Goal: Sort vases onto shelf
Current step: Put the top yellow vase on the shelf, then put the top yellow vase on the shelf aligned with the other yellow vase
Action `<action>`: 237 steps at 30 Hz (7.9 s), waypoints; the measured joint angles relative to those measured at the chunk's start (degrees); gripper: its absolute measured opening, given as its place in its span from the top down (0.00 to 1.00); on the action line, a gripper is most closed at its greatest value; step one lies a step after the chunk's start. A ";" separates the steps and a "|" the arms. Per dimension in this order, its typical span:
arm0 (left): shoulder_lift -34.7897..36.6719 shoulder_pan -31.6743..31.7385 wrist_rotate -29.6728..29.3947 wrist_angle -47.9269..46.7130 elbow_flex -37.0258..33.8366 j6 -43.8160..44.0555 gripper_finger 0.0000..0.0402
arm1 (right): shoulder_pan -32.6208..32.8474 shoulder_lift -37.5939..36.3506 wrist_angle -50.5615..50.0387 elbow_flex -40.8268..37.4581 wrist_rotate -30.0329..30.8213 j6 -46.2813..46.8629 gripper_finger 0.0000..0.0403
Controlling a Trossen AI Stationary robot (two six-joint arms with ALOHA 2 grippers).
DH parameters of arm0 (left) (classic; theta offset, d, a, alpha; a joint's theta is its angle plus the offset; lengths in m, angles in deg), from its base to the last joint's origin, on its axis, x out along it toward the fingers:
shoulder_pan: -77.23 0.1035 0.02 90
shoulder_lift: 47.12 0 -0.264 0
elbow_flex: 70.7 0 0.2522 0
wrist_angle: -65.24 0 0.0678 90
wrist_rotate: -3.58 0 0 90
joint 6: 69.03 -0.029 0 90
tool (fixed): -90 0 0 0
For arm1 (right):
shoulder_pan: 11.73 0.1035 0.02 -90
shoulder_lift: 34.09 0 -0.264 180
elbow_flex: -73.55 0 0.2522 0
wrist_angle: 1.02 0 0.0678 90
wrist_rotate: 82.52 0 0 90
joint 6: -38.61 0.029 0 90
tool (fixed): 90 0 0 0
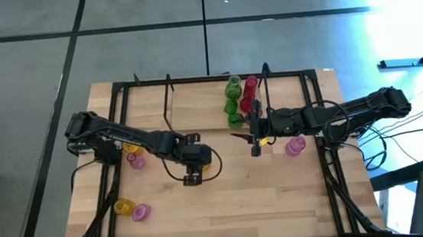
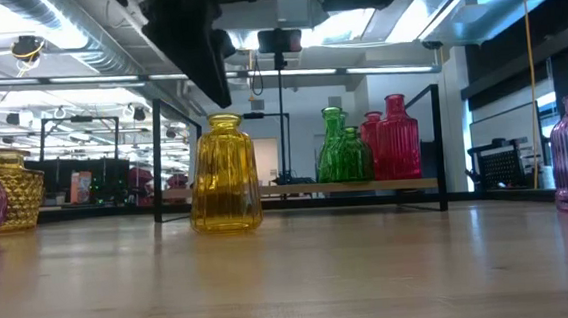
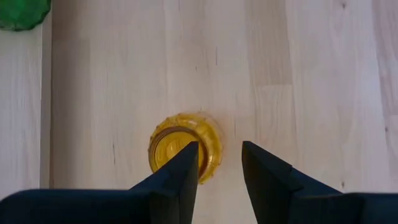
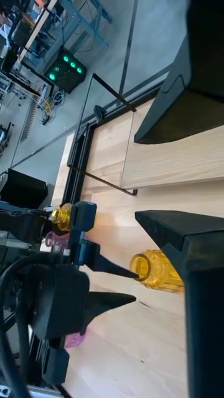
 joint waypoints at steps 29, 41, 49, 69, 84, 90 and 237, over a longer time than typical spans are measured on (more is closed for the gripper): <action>-2.21 0.78 -0.60 3.73 -2.31 -1.32 0.89 | 0.00 0.00 -0.12 0.00 0.02 0.02 0.59; -2.27 0.90 -2.24 2.87 -1.77 -2.23 0.98 | 0.00 0.00 -0.12 0.00 0.02 0.02 0.59; -2.69 0.90 -4.74 -0.41 2.13 -4.05 0.98 | 0.00 0.00 -0.11 0.00 0.00 0.02 0.59; -2.47 9.07 -14.50 -10.12 17.55 -11.54 0.99 | 0.07 -8.41 -11.92 0.00 -0.41 5.95 0.59; -3.41 25.80 -8.62 -9.91 23.04 -18.19 0.99 | 0.04 -8.41 -13.24 0.00 -0.42 7.10 0.59; -9.04 29.81 -8.27 -13.09 27.21 -20.85 0.98 | 0.00 -8.39 -13.09 0.00 0.22 7.06 0.59; 34.88 -4.27 0.68 -44.72 -13.16 51.52 0.75 | 0.02 -8.37 -13.46 0.00 0.61 6.86 0.59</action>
